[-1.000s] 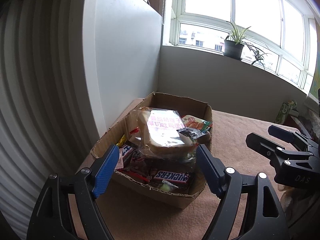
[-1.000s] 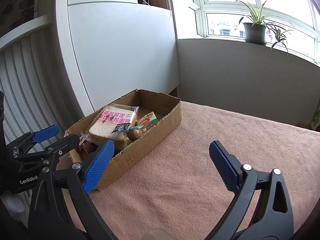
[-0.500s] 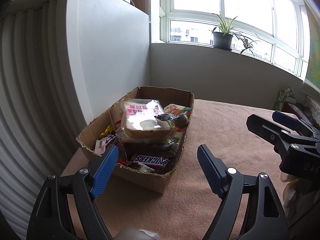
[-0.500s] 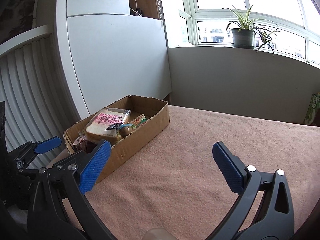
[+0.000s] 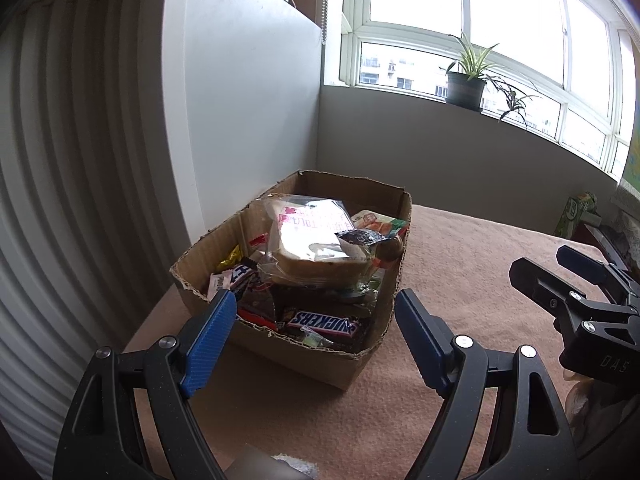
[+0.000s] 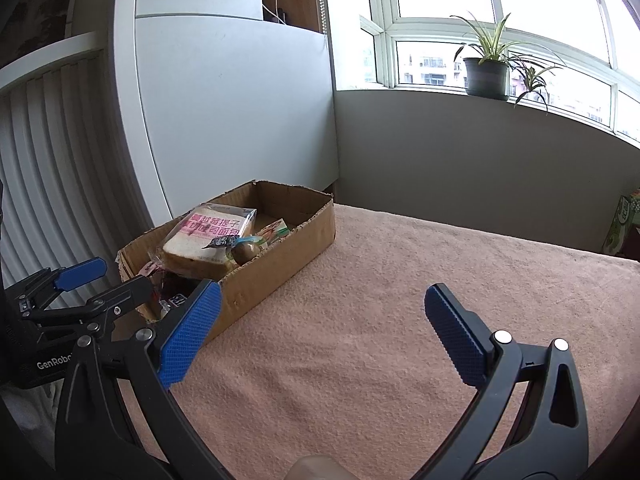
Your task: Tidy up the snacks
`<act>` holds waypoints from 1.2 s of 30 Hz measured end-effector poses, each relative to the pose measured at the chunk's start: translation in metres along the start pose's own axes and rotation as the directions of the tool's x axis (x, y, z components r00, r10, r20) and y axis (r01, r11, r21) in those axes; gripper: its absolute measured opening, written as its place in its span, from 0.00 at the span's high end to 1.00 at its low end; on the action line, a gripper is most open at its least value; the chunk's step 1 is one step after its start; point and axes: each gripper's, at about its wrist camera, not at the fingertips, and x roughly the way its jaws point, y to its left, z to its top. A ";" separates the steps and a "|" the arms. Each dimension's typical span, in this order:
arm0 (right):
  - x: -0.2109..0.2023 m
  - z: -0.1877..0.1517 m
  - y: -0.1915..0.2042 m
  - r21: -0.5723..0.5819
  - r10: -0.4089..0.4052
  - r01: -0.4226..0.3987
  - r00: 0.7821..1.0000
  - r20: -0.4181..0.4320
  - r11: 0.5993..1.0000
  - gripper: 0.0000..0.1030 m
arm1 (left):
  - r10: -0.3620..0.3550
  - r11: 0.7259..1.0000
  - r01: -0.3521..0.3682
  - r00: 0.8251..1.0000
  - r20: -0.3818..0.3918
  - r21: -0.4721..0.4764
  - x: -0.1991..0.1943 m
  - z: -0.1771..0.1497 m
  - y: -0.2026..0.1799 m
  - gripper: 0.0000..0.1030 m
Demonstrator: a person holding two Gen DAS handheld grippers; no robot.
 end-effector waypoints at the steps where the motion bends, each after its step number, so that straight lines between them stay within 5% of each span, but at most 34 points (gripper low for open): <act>1: 0.000 0.000 0.000 0.000 0.002 -0.002 1.000 -0.002 1.000 0.00 | 0.000 1.000 0.000 1.000 -0.001 0.000 0.000 0.000 0.000 0.21; 36: 0.003 -0.003 -0.002 0.008 0.007 -0.007 1.000 -0.023 1.000 0.00 | -0.003 1.000 0.003 1.000 0.004 0.002 -0.001 -0.002 -0.001 0.21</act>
